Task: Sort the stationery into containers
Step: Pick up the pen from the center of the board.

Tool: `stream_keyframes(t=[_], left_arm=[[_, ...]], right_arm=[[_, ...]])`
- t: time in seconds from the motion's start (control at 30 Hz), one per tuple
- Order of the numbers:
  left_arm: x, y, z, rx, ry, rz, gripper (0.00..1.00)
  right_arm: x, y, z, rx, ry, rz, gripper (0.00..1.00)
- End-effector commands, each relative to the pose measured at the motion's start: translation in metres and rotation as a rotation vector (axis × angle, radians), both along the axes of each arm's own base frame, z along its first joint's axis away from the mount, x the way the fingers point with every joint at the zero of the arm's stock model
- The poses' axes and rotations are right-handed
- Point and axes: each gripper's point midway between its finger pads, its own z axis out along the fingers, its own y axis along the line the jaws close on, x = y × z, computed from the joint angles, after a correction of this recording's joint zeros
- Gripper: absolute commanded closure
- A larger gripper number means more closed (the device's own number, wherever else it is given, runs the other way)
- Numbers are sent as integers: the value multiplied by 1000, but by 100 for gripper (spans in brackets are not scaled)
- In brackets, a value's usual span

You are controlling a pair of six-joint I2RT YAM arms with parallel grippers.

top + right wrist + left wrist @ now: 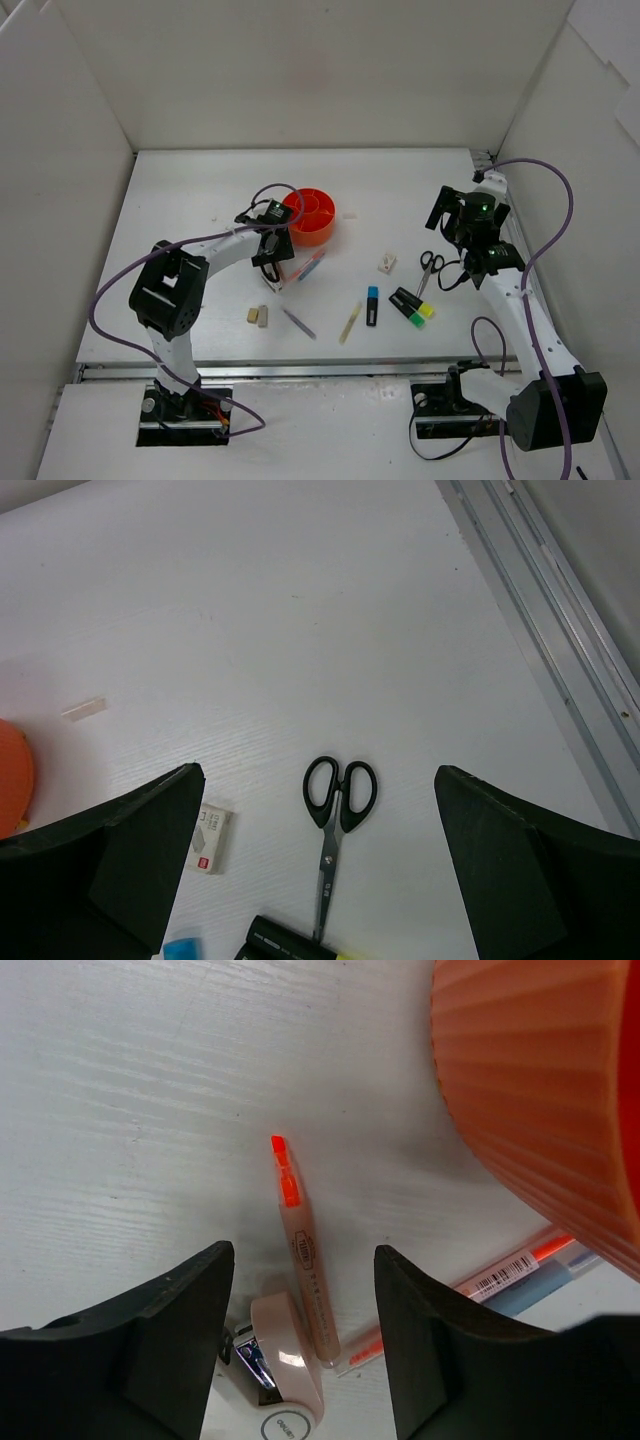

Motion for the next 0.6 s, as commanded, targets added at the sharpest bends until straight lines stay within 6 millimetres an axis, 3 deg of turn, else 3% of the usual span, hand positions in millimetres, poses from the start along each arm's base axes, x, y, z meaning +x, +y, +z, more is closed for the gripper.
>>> stream_keyframes(t=[0.0,0.3,0.57], left_arm=[[22,-12,28,-38,-109,30,48],[4,-22,5,-2,-59,10,67],[-15,-12,-11,34,-7,37,71]], right_arm=[[10,-5,29,-15,-81,-25,2],[10,-6,26,-11,-70,-27,2],[7,-6,30,-7,-84,-31,2]])
